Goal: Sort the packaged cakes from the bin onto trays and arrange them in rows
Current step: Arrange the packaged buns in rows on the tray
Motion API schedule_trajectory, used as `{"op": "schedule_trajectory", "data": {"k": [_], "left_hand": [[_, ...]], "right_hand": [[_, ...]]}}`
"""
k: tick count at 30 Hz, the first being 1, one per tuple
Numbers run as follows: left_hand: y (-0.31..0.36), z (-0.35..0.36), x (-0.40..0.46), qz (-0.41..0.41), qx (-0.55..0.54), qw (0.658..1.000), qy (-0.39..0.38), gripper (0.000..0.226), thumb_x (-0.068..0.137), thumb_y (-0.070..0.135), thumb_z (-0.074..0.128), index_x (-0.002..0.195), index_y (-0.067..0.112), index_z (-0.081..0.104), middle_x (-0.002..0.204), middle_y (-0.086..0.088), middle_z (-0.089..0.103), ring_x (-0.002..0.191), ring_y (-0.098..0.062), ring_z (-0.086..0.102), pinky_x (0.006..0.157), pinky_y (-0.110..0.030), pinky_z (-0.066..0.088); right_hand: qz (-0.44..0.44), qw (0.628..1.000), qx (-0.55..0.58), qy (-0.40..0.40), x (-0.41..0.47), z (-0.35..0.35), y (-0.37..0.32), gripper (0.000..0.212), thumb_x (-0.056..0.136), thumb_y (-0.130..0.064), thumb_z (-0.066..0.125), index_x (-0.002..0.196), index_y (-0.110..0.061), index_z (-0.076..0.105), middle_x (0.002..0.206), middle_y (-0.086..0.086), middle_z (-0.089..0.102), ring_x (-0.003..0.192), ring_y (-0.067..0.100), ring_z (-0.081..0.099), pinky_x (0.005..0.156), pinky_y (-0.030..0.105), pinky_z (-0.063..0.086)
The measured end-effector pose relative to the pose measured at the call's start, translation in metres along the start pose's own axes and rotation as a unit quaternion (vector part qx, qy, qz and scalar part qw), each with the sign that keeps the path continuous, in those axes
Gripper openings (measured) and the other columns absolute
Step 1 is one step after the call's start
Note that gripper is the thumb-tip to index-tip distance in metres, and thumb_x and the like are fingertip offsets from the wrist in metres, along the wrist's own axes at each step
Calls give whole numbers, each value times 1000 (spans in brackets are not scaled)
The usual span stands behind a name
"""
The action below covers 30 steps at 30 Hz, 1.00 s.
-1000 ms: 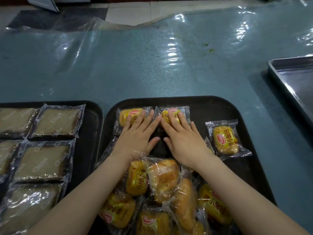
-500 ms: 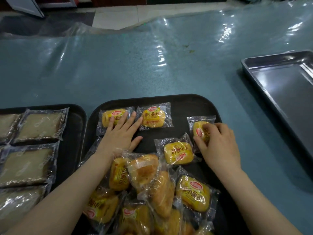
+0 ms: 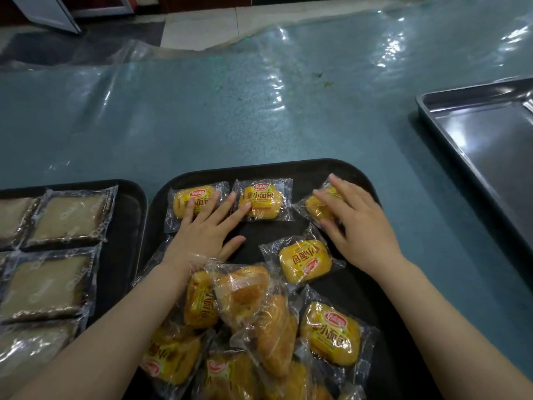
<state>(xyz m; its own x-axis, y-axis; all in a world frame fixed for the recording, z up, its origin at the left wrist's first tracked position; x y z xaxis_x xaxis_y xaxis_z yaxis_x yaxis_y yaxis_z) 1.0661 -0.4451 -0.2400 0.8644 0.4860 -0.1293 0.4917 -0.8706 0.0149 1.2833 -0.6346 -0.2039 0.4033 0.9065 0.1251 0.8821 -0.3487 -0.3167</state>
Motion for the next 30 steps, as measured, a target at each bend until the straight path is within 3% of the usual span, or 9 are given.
{"op": "schedule_trajectory", "data": {"k": [3,5,9,12,15,18,22,27,30], "left_hand": [[-1,2,0,0,5,1000,4,61,76,70,-10,130,51,-31,151,12,-15,138,-15,-22,107,-46,-20],[-2,4,1,-1,5,1000,5,60,76,70,-11,128,52,-34,151,12,-15,137,-15,-22,107,-46,-20],[-2,4,2,1,1,1000,5,60,76,70,-9,128,53,-34,150,12,-15,137,-14,-21,107,-46,-20],[-1,2,1,0,0,1000,-4,61,75,70,-10,128,52,-33,153,11,-13,138,-14,-22,108,-47,-20],[0,-2,0,2,0,1000,-10,63,74,71,-8,133,51,-24,157,8,-6,141,-16,-16,109,-47,-18],[0,-6,-2,9,-8,1000,-6,65,75,71,-4,136,51,-12,158,4,4,143,-18,-11,111,-49,-15],[0,-9,-4,49,-1,999,20,63,81,68,5,140,47,-2,157,4,-4,142,-20,-17,111,-50,-14],[-1,-3,0,69,11,997,-10,61,80,72,-5,134,50,-24,150,13,-24,137,-16,-28,106,-45,-24],[-1,-4,2,61,0,998,-26,59,82,69,-2,134,49,-24,150,14,-25,137,-15,-26,108,-45,-23]], "right_hand": [[-18,994,-57,-92,4,15,4,56,97,-40,37,150,-38,17,161,0,7,147,22,-3,115,35,1],[7,994,-63,-93,8,23,6,57,98,-43,33,150,-41,8,161,0,-1,146,25,-9,114,38,-1],[82,990,-87,-71,26,26,-2,56,97,-51,31,149,-45,8,161,4,5,144,34,7,111,51,24],[103,986,-114,-69,34,25,-8,64,91,-63,35,148,-45,11,158,7,15,138,36,17,106,53,27],[116,984,-113,-71,35,22,-9,69,87,-73,25,148,-44,13,154,6,21,135,36,20,103,53,28],[121,987,-97,-45,31,19,-8,60,91,-65,19,147,-44,19,157,0,18,137,34,14,105,54,23],[32,998,-32,-48,29,27,-3,49,98,-40,29,148,-40,25,161,-5,9,147,25,-8,113,48,-10],[15,998,-17,-62,35,38,-2,51,99,-35,36,148,-42,22,161,-4,3,147,26,-10,110,46,-13],[8,997,-14,-75,39,34,-3,52,99,-37,38,148,-42,22,161,-5,2,146,24,-13,110,46,-14]]}}
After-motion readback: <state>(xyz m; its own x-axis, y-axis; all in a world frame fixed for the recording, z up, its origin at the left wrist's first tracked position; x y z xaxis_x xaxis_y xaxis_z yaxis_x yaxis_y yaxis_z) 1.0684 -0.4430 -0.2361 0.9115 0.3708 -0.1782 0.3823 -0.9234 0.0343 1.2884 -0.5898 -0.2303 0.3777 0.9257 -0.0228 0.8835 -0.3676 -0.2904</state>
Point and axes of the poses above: each hand's wrist, its own x-axis towards the middle knuckle, its own z-axis out of the palm, y = z × x, the point moved 1 cm from there along x, towards the middle knuckle
